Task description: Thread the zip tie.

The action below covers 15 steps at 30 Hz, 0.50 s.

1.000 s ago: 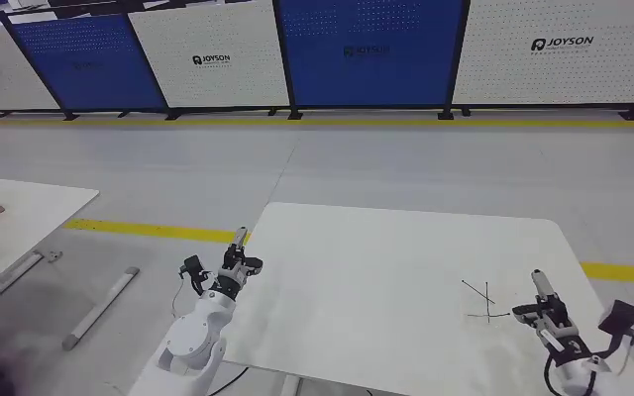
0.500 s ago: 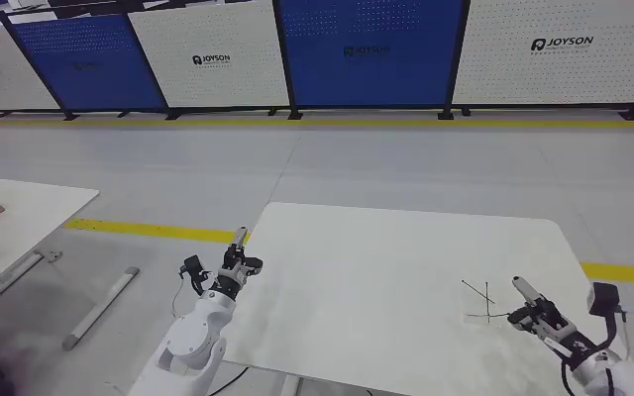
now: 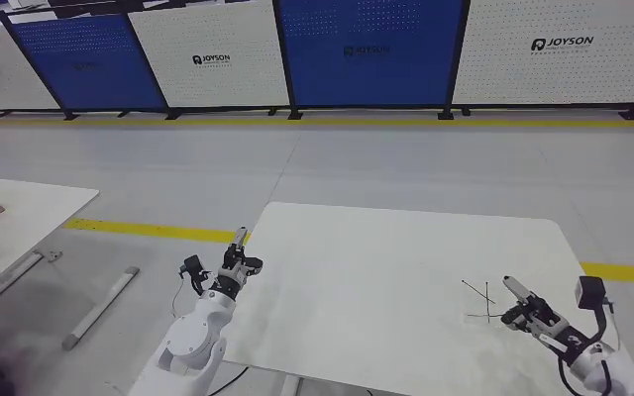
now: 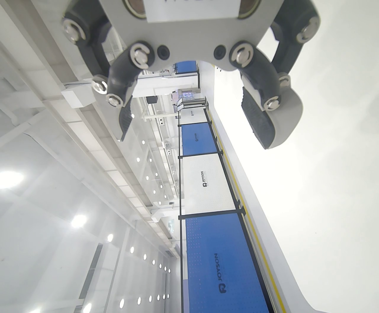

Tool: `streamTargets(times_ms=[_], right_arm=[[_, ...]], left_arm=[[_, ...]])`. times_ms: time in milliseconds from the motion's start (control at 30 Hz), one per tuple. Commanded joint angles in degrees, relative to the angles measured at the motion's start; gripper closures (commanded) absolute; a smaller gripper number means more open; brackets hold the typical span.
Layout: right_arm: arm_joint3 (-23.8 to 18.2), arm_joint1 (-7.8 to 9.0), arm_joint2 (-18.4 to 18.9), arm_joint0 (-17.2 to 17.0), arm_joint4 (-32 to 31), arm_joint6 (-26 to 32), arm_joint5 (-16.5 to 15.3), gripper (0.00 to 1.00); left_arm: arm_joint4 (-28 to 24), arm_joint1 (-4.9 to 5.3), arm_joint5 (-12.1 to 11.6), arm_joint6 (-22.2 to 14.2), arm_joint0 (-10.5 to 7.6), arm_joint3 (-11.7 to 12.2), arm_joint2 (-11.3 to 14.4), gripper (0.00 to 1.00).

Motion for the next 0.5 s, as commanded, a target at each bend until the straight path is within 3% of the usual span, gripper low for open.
streamTargets(times_ms=[0, 167, 333, 467], right_arm=[[0.0, 0.0, 0.0, 0.0, 0.0, 0.0, 0.0, 0.0], [-0.4, 0.08, 0.2, 0.3, -0.7, 0.2, -0.5, 0.0], [0.6, 1.3, 1.8, 3.7, -5.3, 9.8, -2.2, 0.0], [3.6, 2.33, 0.9, 9.1, -7.8, 20.1, -2.9, 0.0]], left_arm=[[0.0, 0.0, 0.0, 0.0, 0.0, 0.0, 0.0, 0.0], [0.0, 0.0, 0.0, 0.0, 0.0, 0.0, 0.0, 0.0], [0.0, 0.0, 0.0, 0.0, 0.0, 0.0, 0.0, 0.0], [0.0, 0.0, 0.0, 0.0, 0.0, 0.0, 0.0, 0.0]])
